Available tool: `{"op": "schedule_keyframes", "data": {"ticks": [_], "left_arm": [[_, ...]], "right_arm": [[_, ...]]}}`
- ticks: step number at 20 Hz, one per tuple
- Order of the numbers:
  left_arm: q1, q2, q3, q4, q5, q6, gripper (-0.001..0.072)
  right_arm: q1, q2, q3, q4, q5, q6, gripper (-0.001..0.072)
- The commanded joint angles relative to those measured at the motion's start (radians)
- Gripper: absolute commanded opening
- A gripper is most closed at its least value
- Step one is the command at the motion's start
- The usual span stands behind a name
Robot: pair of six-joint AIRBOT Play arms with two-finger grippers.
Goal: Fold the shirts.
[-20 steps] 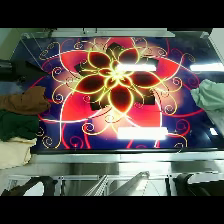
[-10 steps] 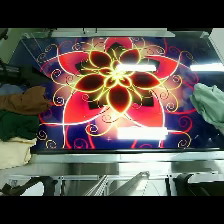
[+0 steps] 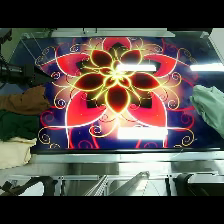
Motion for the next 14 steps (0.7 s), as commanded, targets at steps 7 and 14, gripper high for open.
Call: {"op": "schedule_keyframes", "data": {"ticks": [7, 14], "left_arm": [[0.000, 0.103, 0.001, -0.002, 0.175, 0.049, 0.0010], [-0.040, 0.329, -0.149, 0.032, 0.146, 0.027, 0.0003]], "right_arm": [[0.124, 0.248, 0.001, 0.355, 0.053, -0.023, 0.0021], [0.637, 0.563, -0.125, 0.443, -0.117, -0.064, 0.0022]]}}
